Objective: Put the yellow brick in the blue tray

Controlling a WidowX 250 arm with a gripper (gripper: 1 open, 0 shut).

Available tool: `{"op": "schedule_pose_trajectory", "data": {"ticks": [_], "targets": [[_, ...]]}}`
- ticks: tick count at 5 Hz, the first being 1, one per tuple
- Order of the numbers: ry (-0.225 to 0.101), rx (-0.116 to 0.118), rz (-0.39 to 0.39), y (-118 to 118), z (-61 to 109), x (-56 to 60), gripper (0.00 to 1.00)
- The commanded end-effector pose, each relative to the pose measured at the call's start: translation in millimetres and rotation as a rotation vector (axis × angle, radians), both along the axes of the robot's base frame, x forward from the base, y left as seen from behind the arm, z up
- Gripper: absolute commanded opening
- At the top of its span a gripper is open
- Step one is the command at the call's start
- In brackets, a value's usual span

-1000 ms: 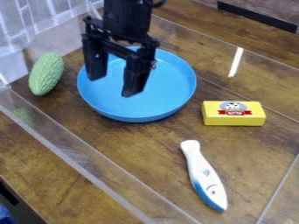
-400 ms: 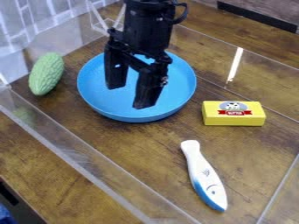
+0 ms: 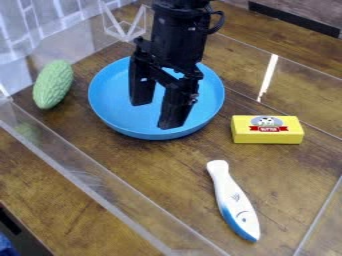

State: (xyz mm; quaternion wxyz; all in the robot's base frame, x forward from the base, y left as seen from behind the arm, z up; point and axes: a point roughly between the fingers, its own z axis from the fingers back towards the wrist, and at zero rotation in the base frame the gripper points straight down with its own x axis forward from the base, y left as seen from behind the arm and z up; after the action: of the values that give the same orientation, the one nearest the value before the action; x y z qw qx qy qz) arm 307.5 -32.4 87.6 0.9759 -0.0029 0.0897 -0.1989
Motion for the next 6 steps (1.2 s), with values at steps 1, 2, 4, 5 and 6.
{"op": "schedule_pose_trajectory", "data": {"ticks": [1, 2, 4, 5, 6], "targets": [[-0.05, -0.001, -0.065, -9, 13.2, 10.3, 1.0], [-0.043, 0.002, -0.101, -12, 11.5, 12.9, 1.0], [-0.035, 0.011, -0.162, -18, 10.0, 17.4, 1.0], [-0.031, 0.012, -0.183, -21, 10.4, 19.4, 1.0], [-0.029, 0.014, -0.208, -25, 10.9, 21.9, 1.0]]}}
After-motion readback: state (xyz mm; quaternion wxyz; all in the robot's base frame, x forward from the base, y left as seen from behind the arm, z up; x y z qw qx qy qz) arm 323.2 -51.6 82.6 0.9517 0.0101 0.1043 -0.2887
